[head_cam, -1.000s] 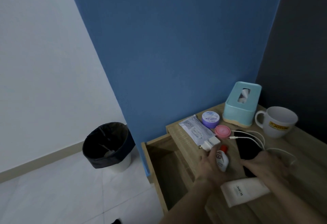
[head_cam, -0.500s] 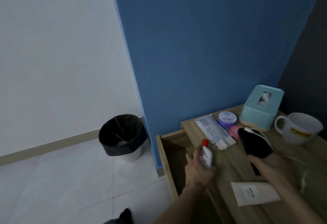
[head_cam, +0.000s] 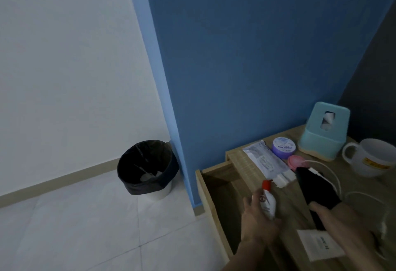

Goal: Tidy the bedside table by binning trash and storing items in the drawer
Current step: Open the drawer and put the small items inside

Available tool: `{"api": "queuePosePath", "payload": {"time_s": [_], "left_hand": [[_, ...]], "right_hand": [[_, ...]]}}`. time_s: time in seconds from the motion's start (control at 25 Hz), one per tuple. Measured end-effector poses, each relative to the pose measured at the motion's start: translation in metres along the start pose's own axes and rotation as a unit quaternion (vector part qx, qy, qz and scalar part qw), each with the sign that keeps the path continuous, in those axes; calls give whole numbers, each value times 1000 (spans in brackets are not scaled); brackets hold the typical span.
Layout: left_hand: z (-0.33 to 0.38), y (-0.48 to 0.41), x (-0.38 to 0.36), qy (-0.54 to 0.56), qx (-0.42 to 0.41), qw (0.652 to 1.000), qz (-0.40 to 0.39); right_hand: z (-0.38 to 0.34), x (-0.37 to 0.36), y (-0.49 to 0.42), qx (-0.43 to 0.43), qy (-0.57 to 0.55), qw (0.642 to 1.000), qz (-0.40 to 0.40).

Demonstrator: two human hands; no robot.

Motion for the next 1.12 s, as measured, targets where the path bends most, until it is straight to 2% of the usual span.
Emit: {"api": "queuePosePath", "payload": {"time_s": [0.12, 0.2, 0.32, 0.44, 0.6, 0.76, 0.88, 1.12], "left_hand": [[9, 0, 3, -30, -32, 999, 13], [8, 1, 7, -20, -39, 999, 18], [1, 1, 15, 11, -23, 999, 34], [-9, -1, 20, 33, -5, 998, 49], [-16, -14, 20, 46, 9, 997, 58], [-38, -19, 29, 56, 45, 994, 86], [-50, -18, 31, 44, 64, 994, 76], [-66, -11, 46, 36, 68, 991, 112]], "right_hand": [[45, -12, -4, -78, 89, 986, -117], [62, -8, 10, -105, 125, 983, -89], [80, -2, 10, -139, 46, 989, -2], [71, -2, 12, -65, 139, 988, 35], [75, -26, 3, -60, 95, 993, -22], [90, -61, -4, -8, 182, 982, -60], [95, -80, 2, 29, 244, 966, -86], [102, -99, 5, 57, 270, 957, -95]]}}
Point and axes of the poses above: each hand's wrist, its own y-axis away from the middle knuckle, its own x-axis out of the back of the hand, z = x × y, the point moved 6 cm from there along -y, towards the middle knuckle, and after that the axes turned 4 degrees about x, right-handed, at the moved point
